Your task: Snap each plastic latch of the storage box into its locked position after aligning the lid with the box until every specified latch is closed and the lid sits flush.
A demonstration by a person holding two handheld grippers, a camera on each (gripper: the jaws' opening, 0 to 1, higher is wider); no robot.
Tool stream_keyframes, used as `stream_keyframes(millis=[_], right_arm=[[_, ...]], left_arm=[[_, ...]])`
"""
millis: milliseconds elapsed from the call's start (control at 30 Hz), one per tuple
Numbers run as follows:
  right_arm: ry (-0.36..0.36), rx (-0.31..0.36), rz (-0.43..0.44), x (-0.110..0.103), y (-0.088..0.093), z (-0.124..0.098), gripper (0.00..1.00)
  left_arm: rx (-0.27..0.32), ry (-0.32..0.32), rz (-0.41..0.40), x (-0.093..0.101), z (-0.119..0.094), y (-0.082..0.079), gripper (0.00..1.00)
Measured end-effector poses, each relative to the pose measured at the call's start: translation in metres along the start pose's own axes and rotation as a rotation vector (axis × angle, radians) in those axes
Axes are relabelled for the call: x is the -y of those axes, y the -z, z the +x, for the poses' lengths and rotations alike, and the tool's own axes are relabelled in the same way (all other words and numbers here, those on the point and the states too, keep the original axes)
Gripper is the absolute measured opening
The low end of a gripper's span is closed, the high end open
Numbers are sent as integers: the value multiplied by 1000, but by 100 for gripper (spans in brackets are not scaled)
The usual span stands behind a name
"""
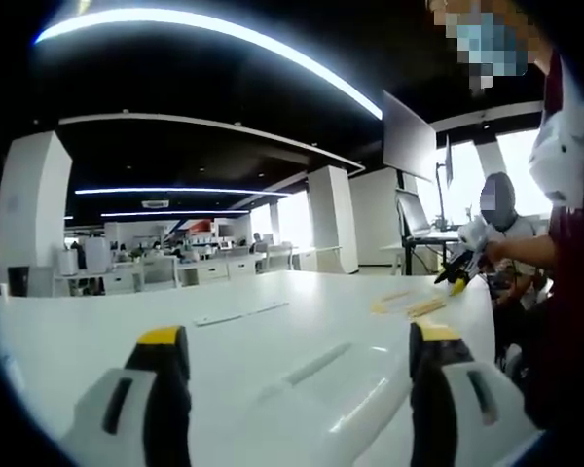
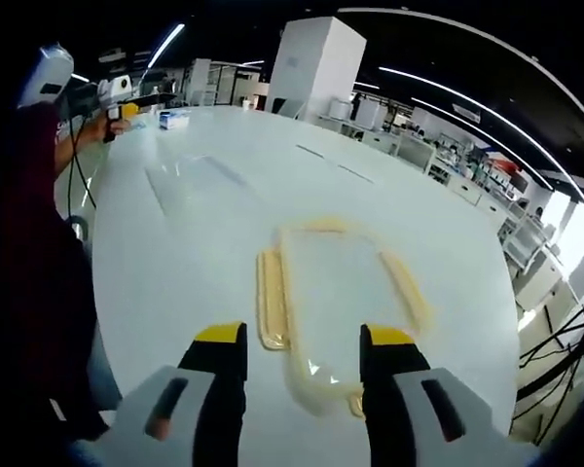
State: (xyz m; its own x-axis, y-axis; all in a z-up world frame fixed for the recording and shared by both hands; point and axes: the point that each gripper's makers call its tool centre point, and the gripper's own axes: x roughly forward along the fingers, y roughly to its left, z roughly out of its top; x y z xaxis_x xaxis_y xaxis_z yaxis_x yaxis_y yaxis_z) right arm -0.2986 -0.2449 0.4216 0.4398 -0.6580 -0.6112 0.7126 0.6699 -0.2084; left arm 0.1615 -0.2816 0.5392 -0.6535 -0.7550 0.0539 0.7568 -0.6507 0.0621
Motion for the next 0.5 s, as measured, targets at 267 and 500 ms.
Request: stream_keyframes(millis=[267,500], right_arm=[[-11,-43,-22,1,8,0,39],[-24,-75,-42,1,11,0,34]], left_arm=[[1,-3,3,0,-1,-1,94],[2,-1,-3,0,0,0,94]])
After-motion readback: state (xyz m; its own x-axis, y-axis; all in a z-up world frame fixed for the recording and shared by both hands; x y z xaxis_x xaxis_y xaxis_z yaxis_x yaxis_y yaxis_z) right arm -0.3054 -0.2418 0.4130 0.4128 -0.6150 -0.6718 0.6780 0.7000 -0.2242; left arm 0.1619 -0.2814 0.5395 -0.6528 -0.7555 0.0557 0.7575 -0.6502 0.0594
